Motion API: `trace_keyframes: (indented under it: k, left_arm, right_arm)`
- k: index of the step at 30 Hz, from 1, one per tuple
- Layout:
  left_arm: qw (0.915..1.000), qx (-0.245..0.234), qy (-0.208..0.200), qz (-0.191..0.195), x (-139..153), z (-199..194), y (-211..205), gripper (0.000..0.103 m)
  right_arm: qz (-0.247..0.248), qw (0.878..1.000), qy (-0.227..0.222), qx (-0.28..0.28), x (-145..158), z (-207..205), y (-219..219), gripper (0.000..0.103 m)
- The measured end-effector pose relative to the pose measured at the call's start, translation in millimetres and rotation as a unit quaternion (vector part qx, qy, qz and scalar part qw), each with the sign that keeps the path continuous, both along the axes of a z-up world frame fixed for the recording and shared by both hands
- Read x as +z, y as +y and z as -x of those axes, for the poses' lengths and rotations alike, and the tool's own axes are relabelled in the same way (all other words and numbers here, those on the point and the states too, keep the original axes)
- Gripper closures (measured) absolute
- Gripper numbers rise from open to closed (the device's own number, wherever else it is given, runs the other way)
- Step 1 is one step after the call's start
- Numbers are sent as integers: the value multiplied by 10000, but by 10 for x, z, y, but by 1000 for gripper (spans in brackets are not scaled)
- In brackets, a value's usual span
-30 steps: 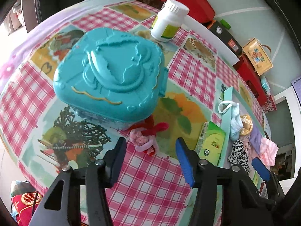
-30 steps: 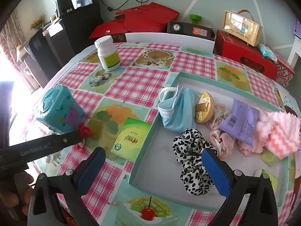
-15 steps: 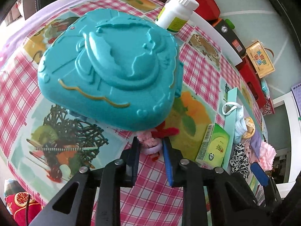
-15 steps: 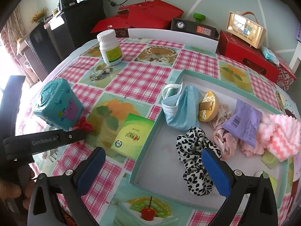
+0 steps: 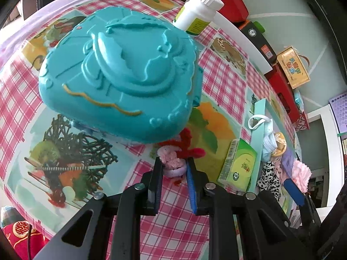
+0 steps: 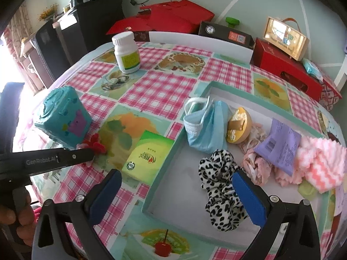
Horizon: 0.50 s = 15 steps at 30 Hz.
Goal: Organize soft objects
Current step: 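Grasp the second green tissue pack with the right gripper while the left holds the pink toy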
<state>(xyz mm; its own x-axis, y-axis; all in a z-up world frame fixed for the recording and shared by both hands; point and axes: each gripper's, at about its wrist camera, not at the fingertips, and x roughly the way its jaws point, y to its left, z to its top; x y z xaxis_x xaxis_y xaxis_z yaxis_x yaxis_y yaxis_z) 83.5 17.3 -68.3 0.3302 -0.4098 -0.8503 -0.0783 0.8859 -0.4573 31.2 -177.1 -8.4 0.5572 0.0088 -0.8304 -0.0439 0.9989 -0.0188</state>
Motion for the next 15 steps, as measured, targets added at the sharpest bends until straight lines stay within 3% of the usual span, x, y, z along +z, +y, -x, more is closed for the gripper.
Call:
trace_keyframes:
  k: [5,8,15]
  left_arm:
    - [9999,-28,24,153,6,12,2,82]
    - [9997,-19,42,257,10,24,37,82]
    - [9989,32,96,460,11,29,88,82]
  right_arm:
    - [200,9995,-15,252,61,-82,75,4]
    - [566,9964,113,623,54,-174,209,4]
    - [1417,9706,492,1881,-33,-330,533,8]
